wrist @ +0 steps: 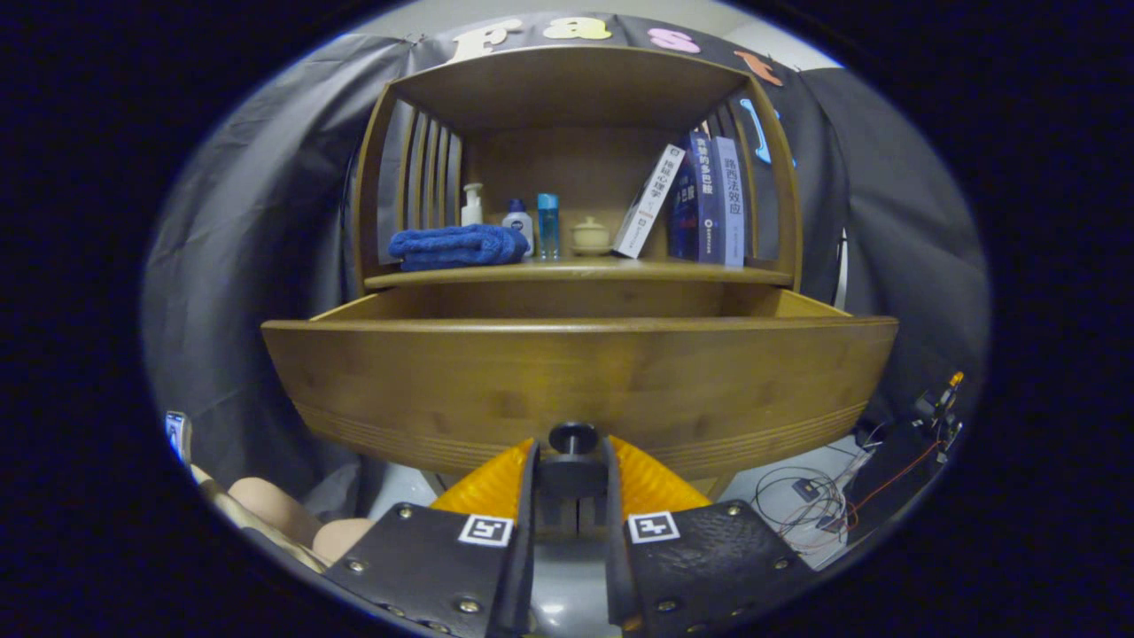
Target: Pull open the drawer, take out the items inside it, and place them on the countertop above the cabinet.
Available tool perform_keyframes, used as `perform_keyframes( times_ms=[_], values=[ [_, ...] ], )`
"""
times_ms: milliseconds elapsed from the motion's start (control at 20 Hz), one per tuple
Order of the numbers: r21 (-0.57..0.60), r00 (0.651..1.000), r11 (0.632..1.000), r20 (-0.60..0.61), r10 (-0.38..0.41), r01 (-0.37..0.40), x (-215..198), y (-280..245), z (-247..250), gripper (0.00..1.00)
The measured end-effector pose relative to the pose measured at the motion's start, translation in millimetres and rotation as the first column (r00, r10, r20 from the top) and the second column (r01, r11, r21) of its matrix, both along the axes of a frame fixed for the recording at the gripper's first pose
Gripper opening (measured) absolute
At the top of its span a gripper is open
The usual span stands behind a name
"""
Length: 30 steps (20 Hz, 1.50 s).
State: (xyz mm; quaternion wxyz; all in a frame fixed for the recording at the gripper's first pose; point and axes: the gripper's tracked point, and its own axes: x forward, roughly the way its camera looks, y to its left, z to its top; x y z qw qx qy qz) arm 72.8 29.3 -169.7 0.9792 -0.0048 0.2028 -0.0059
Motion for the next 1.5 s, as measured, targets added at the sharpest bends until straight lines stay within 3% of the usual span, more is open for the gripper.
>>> perform_keyframes(
  times_ms=[500,600,750,950,1250,1500],
  values=[
    [-0.007,0.998,0.999,-0.043,0.035,-0.036,-23.7,7.3,-3.0,0.34],
    [0.003,0.998,0.999,-0.053,0.047,-0.047,-27.8,8.1,-0.5,0.41],
    [0.006,0.998,0.999,-0.038,0.041,-0.041,-34.3,7.1,15.2,0.43],
    [0.015,0.996,0.999,0.078,0.046,-0.047,-27.0,9.7,76.1,0.43],
    [-0.062,0.971,0.994,0.218,0.103,-0.092,27.8,15.7,154.1,0.43],
    [-0.043,0.979,0.985,0.108,0.174,-0.170,82.3,36.3,140.7,0.43]
  ],
)
